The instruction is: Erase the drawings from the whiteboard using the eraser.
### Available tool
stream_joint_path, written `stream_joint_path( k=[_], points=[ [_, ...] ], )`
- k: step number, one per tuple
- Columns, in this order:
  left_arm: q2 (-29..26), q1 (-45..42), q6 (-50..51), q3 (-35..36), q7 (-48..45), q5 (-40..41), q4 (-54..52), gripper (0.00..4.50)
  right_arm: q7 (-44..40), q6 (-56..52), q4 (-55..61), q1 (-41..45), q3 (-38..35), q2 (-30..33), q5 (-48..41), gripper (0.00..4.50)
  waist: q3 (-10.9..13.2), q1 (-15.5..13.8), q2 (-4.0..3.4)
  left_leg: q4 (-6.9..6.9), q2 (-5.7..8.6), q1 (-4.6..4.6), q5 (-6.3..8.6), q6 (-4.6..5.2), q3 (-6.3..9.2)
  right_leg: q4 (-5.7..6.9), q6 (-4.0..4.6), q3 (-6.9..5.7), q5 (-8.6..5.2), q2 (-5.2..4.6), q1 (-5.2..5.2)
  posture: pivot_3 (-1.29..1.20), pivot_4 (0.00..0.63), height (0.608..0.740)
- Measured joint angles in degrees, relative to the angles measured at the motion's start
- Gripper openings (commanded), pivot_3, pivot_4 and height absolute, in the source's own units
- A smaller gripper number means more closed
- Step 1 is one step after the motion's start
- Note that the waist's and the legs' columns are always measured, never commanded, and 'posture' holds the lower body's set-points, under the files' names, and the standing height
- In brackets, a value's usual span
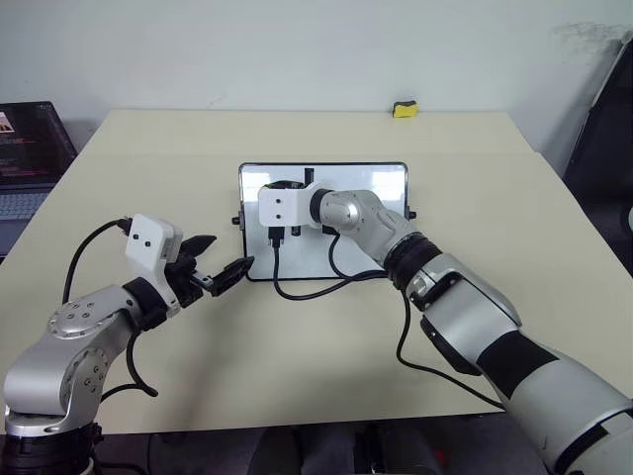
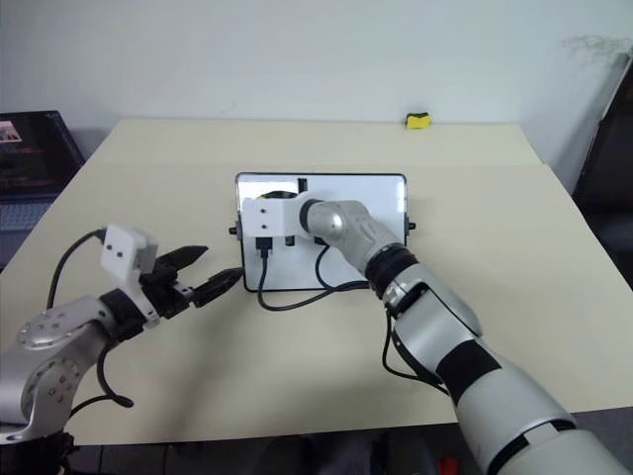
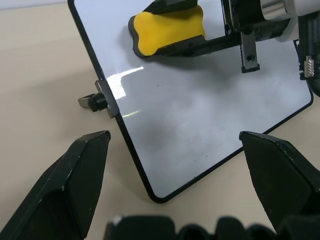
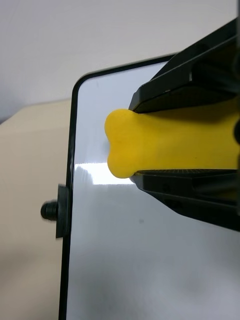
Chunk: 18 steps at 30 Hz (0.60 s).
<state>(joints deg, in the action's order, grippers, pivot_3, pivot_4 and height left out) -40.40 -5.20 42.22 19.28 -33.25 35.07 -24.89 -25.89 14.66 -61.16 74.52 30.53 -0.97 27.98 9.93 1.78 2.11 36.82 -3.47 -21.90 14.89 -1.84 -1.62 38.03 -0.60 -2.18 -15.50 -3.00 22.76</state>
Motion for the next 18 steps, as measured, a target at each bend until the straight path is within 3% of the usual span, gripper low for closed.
stream_joint_path(
  k=[8, 18],
  points=[
    [0.0, -0.01, -0.01, -0.34, -0.04, 0.0, 0.01, 4.5, -9.09, 1.05, 3.5, -5.69, 2.45, -0.28, 0.05, 1.18, 0.01, -0.1, -0.02, 0.11, -0.01, 0.14, -0.02, 0.01, 0.08, 0.1, 0.03, -0.03, 0.01, 0.04, -0.13, 0.0, 0.15, 0.74],
    [0.0, 0.0, -0.01, -0.36, -0.04, 0.0, 0.0, 4.5, 3.9, 1.04, -0.58, -0.5, -0.35, 1.13, 0.23, 1.17, 0.01, -0.14, -0.01, 0.05, -0.03, 0.05, -0.12, -0.16, 0.08, 0.03, 0.08, -0.03, 0.05, 0.07, -0.07, 0.0, 0.15, 0.74]
  ],
)
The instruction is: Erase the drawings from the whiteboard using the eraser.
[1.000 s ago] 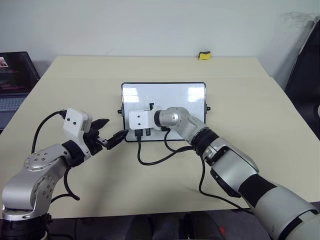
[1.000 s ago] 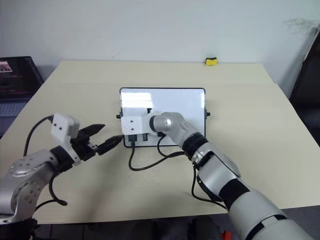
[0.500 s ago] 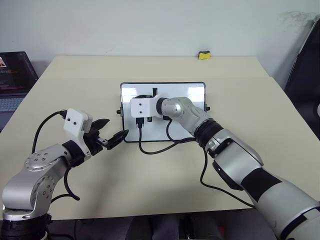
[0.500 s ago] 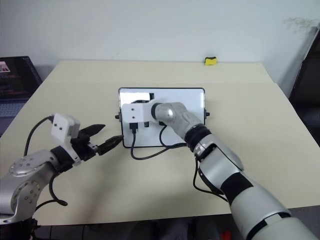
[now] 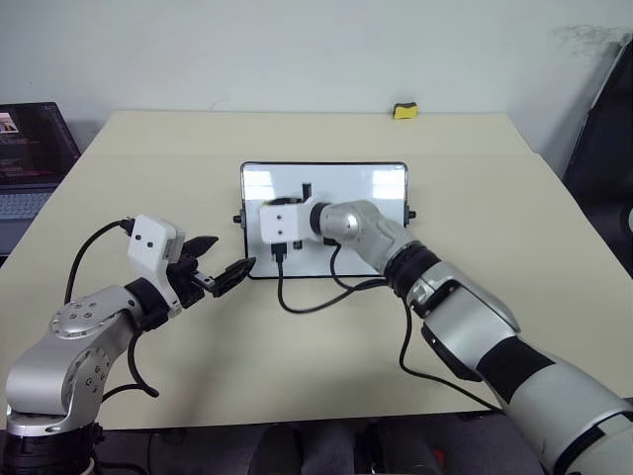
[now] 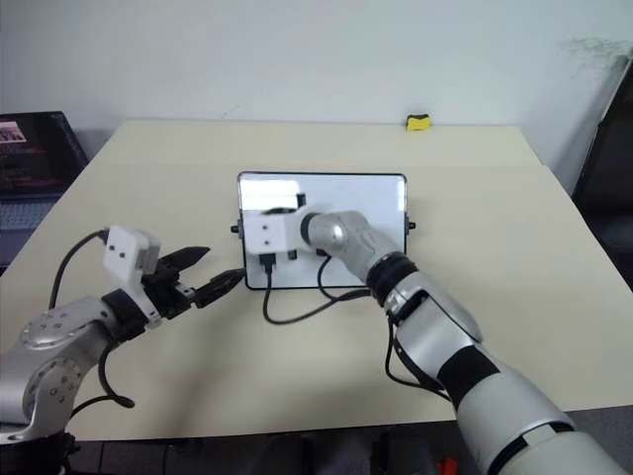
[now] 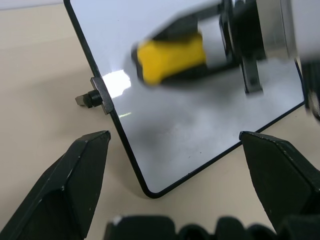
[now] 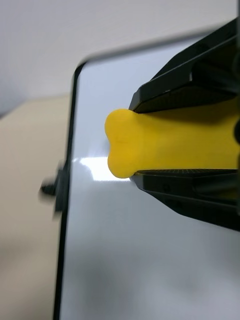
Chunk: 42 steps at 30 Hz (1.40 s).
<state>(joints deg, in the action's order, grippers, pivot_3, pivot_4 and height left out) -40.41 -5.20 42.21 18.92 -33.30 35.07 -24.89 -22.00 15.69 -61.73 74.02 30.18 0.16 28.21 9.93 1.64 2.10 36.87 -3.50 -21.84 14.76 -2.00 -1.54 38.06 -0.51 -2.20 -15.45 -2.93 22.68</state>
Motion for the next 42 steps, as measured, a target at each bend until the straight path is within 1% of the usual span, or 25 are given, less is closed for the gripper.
stream_joint_path(
  k=[3, 5, 11, 16, 18, 19, 21, 23, 26, 28, 29, 31, 35, 38, 39, 42],
  points=[
    [0.0, 0.0, 0.0, -0.01, -0.06, 0.01, 0.0, 4.5, -0.04, 0.42, -0.35, -0.01, -0.22, -0.29, -0.25, 1.17, 0.0, 0.11, -0.01, -0.05, -0.02, 0.0, 0.0, 0.0, -0.01, 0.01, 0.0, 0.0, 0.0, 0.0, 0.04, 0.0, 0.15, 0.74],
    [0.0, -0.01, -0.01, -0.02, -0.18, 0.01, 0.0, 4.5, -1.9, 0.91, -0.16, -0.37, -0.28, -0.29, -0.29, 1.17, 0.0, 0.13, 0.0, -0.07, -0.04, 0.0, 0.0, 0.0, 0.0, 0.01, 0.0, -0.01, 0.0, 0.02, 0.04, 0.0, 0.15, 0.74],
    [0.0, -0.05, -0.14, -0.1, -1.21, 0.03, 0.0, 4.5, -10.56, 1.04, 3.55, -5.69, 0.43, -1.18, -1.08, 1.17, 0.0, 0.09, 0.0, -0.04, -0.04, 0.06, 0.0, 0.0, 0.01, 0.05, 0.0, -0.01, 0.0, 0.03, -0.01, 0.0, 0.15, 0.74],
    [0.06, -0.12, -0.17, -0.83, -1.36, 0.24, 0.0, 4.5, -11.23, 0.18, 4.28, -6.23, 0.36, -1.18, -1.09, 1.17, 0.0, 0.02, 0.0, -0.01, -0.04, 0.05, -0.01, 0.0, 0.02, 0.05, 0.01, -0.01, 0.0, 0.04, -0.01, 0.0, 0.15, 0.74],
    [0.06, -0.22, -0.36, -0.84, -1.8, 0.44, -0.01, 4.5, -11.12, -0.4, 4.74, -6.78, -0.93, -1.09, -2.57, 1.17, 0.0, -0.03, -0.01, 0.0, -0.04, 0.02, -0.01, 0.0, 0.03, 0.04, 0.01, -0.02, 0.0, 0.05, -0.01, 0.0, 0.15, 0.74],
    [0.07, -0.23, -0.53, -0.84, -2.26, 0.62, -0.03, 4.5, -10.84, -1.29, 5.69, -7.74, -2.85, -0.97, -4.1, 1.17, 0.0, -0.09, -0.01, -0.01, -0.04, 0.01, -0.01, -0.01, 0.03, 0.03, 0.01, -0.02, 0.0, 0.04, -0.01, 0.0, 0.15, 0.74],
    [0.08, -0.19, -1.16, -0.84, -3.22, 1.3, -0.33, 4.5, -10.68, -4.88, 9.96, -10.96, -8.25, -0.23, -9.34, 1.17, 0.01, -0.29, -0.01, 0.0, -0.04, -0.08, -0.01, -0.01, 0.06, 0.0, 0.0, -0.06, 0.01, 0.02, 0.01, 0.0, 0.15, 0.74],
    [0.07, -0.13, -1.7, -0.88, -4.24, 1.74, -0.98, 4.5, -10.94, -9.42, 17.07, -15.34, -13.51, 1.34, -14.18, 1.17, 0.0, -0.46, -0.01, -0.01, -0.04, -0.13, 0.01, -0.03, 0.06, -0.06, -0.02, -0.08, 0.02, -0.01, 0.01, 0.0, 0.15, 0.74],
    [0.04, -0.07, -3.0, -1.16, -5.19, 1.74, -1.81, 4.5, -11.38, -17.33, 30.77, -24.09, -19.07, 4.94, -19.22, 1.17, 0.0, -0.67, 0.0, -0.05, -0.04, -0.14, 0.03, -0.05, 0.05, -0.13, -0.04, -0.08, 0.0, -0.01, 0.01, 0.0, 0.15, 0.74],
    [0.01, -0.13, -3.59, -1.34, -5.87, 1.61, -1.78, 4.5, -10.87, -23.78, 40.43, -30.56, -22.13, 6.21, -22.02, 1.17, 0.0, -0.63, -0.01, -0.09, -0.06, -0.14, 0.04, -0.05, 0.03, -0.13, -0.02, -0.07, -0.02, 0.01, 0.03, 0.0, 0.15, 0.74],
    [-0.09, -0.1, -3.83, -1.41, -6.16, 1.53, -1.76, 4.5, -10.48, -26.24, 43.86, -33.19, -23.14, 6.46, -23.09, 1.17, 0.0, -0.63, -0.01, -0.1, -0.06, -0.13, 0.04, -0.05, 0.03, -0.12, -0.02, -0.07, -0.02, 0.02, 0.03, 0.0, 0.15, 0.74],
    [-0.4, -0.89, -4.24, -2.58, -6.8, 1.33, -1.77, 4.5, -9.22, -34.04, 55.19, -41.13, -25.34, 7.52, -25.03, 1.17, 0.01, -0.64, -0.01, -0.12, -0.06, -0.12, 0.04, -0.05, 0.03, -0.12, -0.02, -0.07, -0.03, 0.07, 0.04, 0.0, 0.15, 0.74],
    [-1.03, -3.36, -5.07, -5.34, -8.85, 0.98, -1.44, 4.5, -6.85, -46.55, 71.04, -52.36, -28.24, 10.21, -26.82, 1.17, 0.03, -0.7, -0.06, -0.08, 0.0, -0.12, 0.04, -0.06, -0.09, -0.13, -0.05, 0.02, -0.04, 0.37, 0.06, 0.0, 0.15, 0.74],
    [-1.19, -5.53, -5.43, -7.92, -10.45, 0.4, -0.85, 4.5, -4.95, -52.76, 77.91, -55.54, -29.18, 11.4, -27.29, 1.17, 0.04, -0.43, -0.06, -0.06, 0.0, -0.08, 0.04, -0.06, -0.2, -0.2, -0.08, 0.1, -0.06, 0.7, 0.11, 0.0, 0.15, 0.74],
    [-1.13, -6.9, -5.61, -9.28, -11.3, 0.05, 0.05, 4.5, -4.34, -54.21, 79.75, -56.37, -29.36, 11.98, -27.33, 1.17, 0.04, -0.37, -0.06, -0.07, 0.0, -0.09, 0.04, -0.06, -0.18, -0.18, -0.26, 0.11, -0.17, 0.74, 0.13, 0.0, 0.15, 0.74],
    [-0.75, -11.32, -6.94, -13.87, -14.19, -1.23, 2.89, 4.5, -2.61, -58.62, 83.11, -59.0, -31.25, 13.05, -27.59, 1.17, 0.03, -0.37, -0.06, -0.07, -0.06, -0.1, 0.04, -0.06, -0.23, -0.13, -0.2, 0.08, -0.21, 0.87, 0.14, 0.0, 0.15, 0.74]
  ],
)
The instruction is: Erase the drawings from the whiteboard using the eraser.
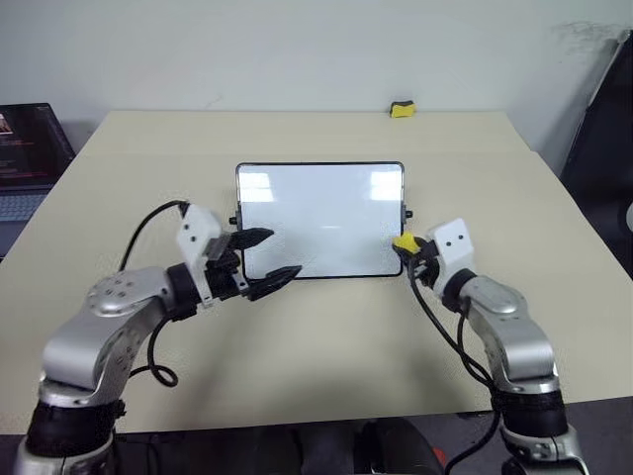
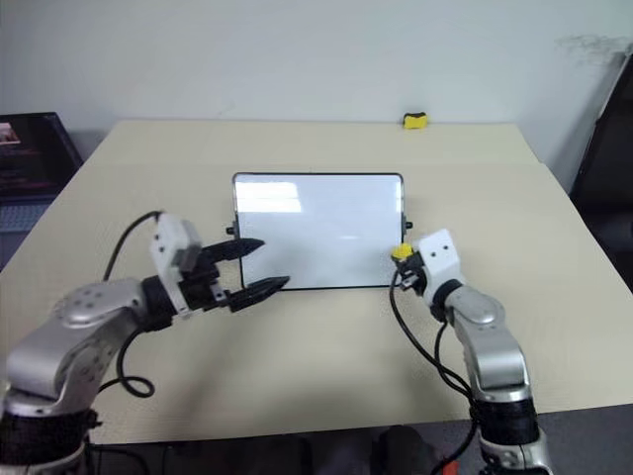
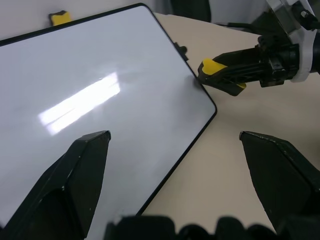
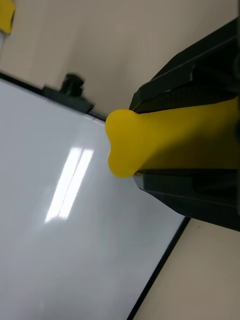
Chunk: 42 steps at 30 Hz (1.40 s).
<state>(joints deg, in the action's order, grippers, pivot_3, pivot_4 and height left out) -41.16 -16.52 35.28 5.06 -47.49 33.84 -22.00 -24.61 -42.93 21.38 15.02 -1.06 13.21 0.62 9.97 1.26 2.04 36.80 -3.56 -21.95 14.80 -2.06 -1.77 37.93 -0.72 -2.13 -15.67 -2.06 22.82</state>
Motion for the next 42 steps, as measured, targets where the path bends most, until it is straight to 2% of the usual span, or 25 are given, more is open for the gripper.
stream_joint_path(
  k=[5, 11, 25, 31, 40, 41, 42],
  points=[
    [1.2, -6.46, -1.12, -8.29, -7.03, -1.22, 3.03, 4.5, 2.83, -6.08, 0.23, -1.4, -3.64, 1.46, -0.78, 1.17, 0.0, 0.05, 0.01, 0.01, 0.02, -0.05, 0.01, 0.01, -0.1, -0.02, 0.03, 0.11, 0.02, 0.0, 0.11, 0.0, 0.15, 0.74],
    [2.39, -8.76, -3.61, -15.86, -13.31, -4.26, 5.05, 4.5, 5.83, -9.55, -0.77, -1.45, -7.4, 1.39, -2.8, 1.17, 0.0, 0.28, 0.01, 0.01, -0.01, -0.29, 0.01, 0.02, -0.11, 0.02, 0.12, 0.16, 0.07, 0.11, 0.37, 0.0, 0.15, 0.74],
    [7.16, -11.46, -8.0, -19.44, -15.69, -9.24, 9.49, 4.5, 8.85, -11.95, -0.52, -2.72, -7.89, 0.78, -6.59, 1.17, -0.01, 0.21, 0.01, 0.1, 0.0, -0.41, 0.01, 0.02, -0.09, 0.02, 0.01, 0.14, 0.01, 0.12, 0.37, 0.0, 0.15, 0.74],
    [7.47, -11.45, -8.42, -19.45, -15.89, -10.24, 9.64, 4.5, 9.92, -12.46, -0.49, -2.68, -8.03, 0.44, -8.03, 1.17, -0.02, 0.22, 0.02, 0.11, 0.0, -0.41, 0.01, 0.03, -0.09, 0.04, 0.01, 0.13, 0.01, 0.12, 0.37, 0.0, 0.15, 0.74],
    [7.49, -11.44, -8.52, -19.44, -16.38, -10.71, 9.7, 4.5, 11.19, -12.81, -1.19, -2.69, -8.53, -0.41, -9.69, 4.25, -0.02, 0.21, 0.02, 0.12, 0.01, -0.41, 0.0, 0.03, -0.09, 0.04, 0.06, 0.14, 0.03, 0.12, 0.37, 0.0, 0.15, 0.74],
    [7.48, -11.43, -8.52, -19.44, -16.39, -10.76, 9.7, 4.5, 11.32, -12.81, -1.26, -2.69, -8.53, -0.44, -9.8, 4.48, -0.02, 0.21, 0.01, 0.12, 0.0, -0.41, 0.0, 0.03, -0.09, 0.05, 0.06, 0.14, 0.03, 0.12, 0.37, 0.0, 0.15, 0.74],
    [7.48, -11.4, -8.54, -19.44, -16.4, -10.81, 9.71, 4.5, 11.5, -12.81, -1.27, -2.69, -8.54, -0.52, -9.86, 4.48, -0.02, 0.21, 0.01, 0.12, 0.0, -0.41, 0.0, 0.03, -0.09, 0.05, 0.07, 0.14, 0.04, 0.12, 0.37, 0.0, 0.15, 0.74]
  ],
)
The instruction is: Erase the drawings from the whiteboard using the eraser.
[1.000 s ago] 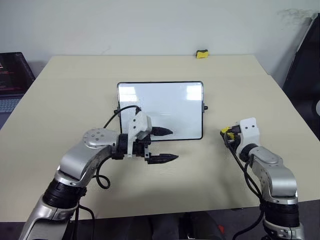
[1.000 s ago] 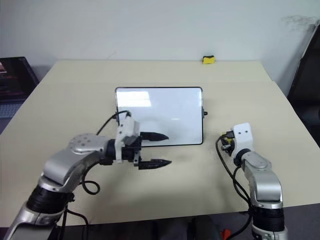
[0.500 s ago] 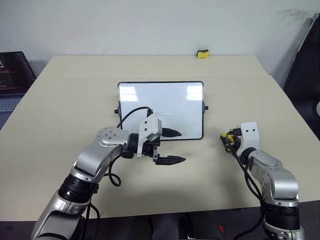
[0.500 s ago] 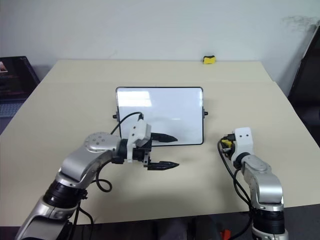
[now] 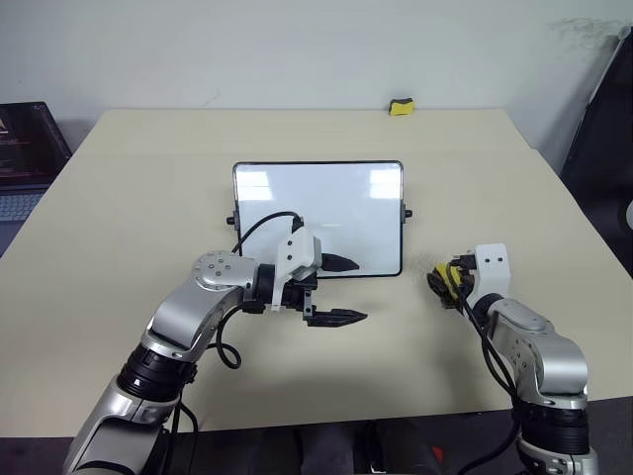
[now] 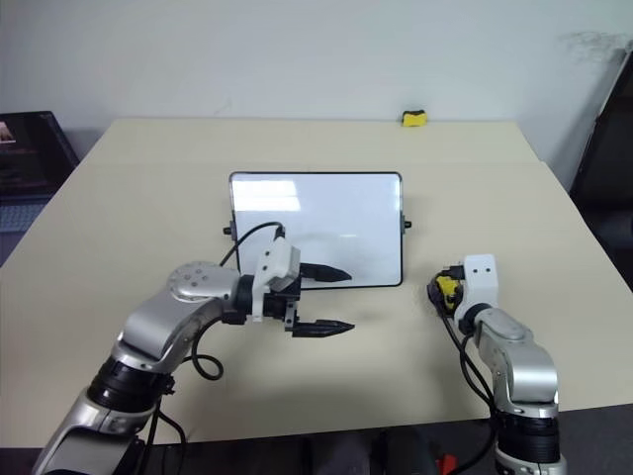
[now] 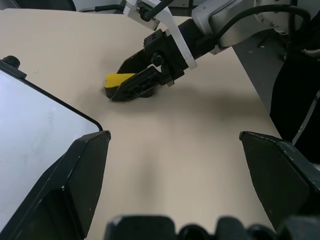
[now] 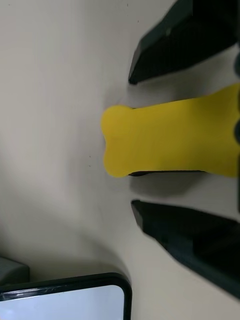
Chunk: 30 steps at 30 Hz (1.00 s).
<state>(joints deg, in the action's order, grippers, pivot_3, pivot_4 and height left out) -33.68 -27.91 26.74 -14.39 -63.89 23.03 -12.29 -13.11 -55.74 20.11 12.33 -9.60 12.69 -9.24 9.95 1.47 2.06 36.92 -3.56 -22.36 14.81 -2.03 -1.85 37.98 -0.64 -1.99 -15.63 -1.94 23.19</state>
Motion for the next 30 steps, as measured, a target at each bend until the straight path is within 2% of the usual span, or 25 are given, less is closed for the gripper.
stream_joint_path(
  k=[5, 10, 12, 15, 19, 25, 30],
  points=[
    [-0.17, 1.34, -1.02, 1.89, 2.01, -0.46, 0.04, 4.5, 0.73, 1.79, 0.31, 0.15, -0.58, -0.79, -1.25, 4.48, 0.0, 0.06, 0.0, 0.0, -0.01, 0.01, 0.0, 0.0, 0.0, 0.01, 0.02, 0.0, 0.01, 0.0, 0.0, 0.0, 0.15, 0.74],
    [-0.64, 7.58, 0.33, 11.37, 9.18, 0.38, -2.37, 4.5, -0.44, 6.56, 5.23, 0.14, 1.83, -1.73, -3.1, 4.48, 0.0, 0.26, -0.01, 0.0, -0.06, 0.02, 0.0, 0.0, 0.08, 0.02, 0.02, 0.02, 0.01, 0.02, 0.01, 0.0, 0.15, 0.74],
    [-0.25, 14.12, 2.19, 16.99, 14.4, 1.3, -7.74, 4.5, -2.62, 12.35, 6.36, -0.22, 4.53, -1.67, -3.28, 4.48, -0.01, 0.45, 0.0, -0.02, -0.08, 0.06, 0.01, 0.0, 0.12, 0.0, 0.02, 0.13, 0.02, 0.0, 0.01, 0.0, 0.15, 0.74],
    [3.13, 22.18, 4.69, 23.3, 22.94, 2.17, -15.27, 4.5, -6.23, 21.63, 6.82, -1.29, 8.63, -1.55, -3.25, 4.48, -0.04, 0.14, 0.05, 0.0, -0.07, 0.04, 0.01, -0.01, 0.17, 0.0, 0.05, 0.09, 0.04, -0.05, 0.01, 0.0, 0.15, 0.74],
    [8.78, 29.15, 5.6, 30.43, 33.71, 2.29, -21.48, 4.5, -9.42, 30.51, 5.76, -7.03, 12.32, -2.32, -3.33, 4.48, -0.14, -0.93, 0.21, 0.04, -0.04, 0.04, 0.0, -0.01, 0.19, 0.03, 0.16, -0.01, 0.1, -0.11, -0.05, 0.0, 0.15, 0.74],
    [17.94, 37.5, 2.32, 31.59, 46.12, -2.68, -25.17, 4.5, -12.09, 46.67, -2.59, -14.3, 12.14, -2.2, -2.86, 4.48, -0.2, -1.33, 0.25, 0.06, -0.03, 0.25, 0.0, -0.01, 0.11, 0.06, 0.16, 0.12, 0.17, -0.09, -0.13, 0.0, 0.15, 0.74],
    [20.59, 43.73, -1.19, 29.15, 48.32, -4.88, -25.87, 4.5, -13.33, 54.52, -7.18, -17.72, 9.11, -1.28, -3.37, 4.48, -0.26, -1.36, 0.24, 0.03, -0.08, 0.32, 0.0, -0.01, 0.03, 0.09, 0.24, 0.08, 0.13, 0.0, -0.16, 0.0, 0.15, 0.74]
  ],
)
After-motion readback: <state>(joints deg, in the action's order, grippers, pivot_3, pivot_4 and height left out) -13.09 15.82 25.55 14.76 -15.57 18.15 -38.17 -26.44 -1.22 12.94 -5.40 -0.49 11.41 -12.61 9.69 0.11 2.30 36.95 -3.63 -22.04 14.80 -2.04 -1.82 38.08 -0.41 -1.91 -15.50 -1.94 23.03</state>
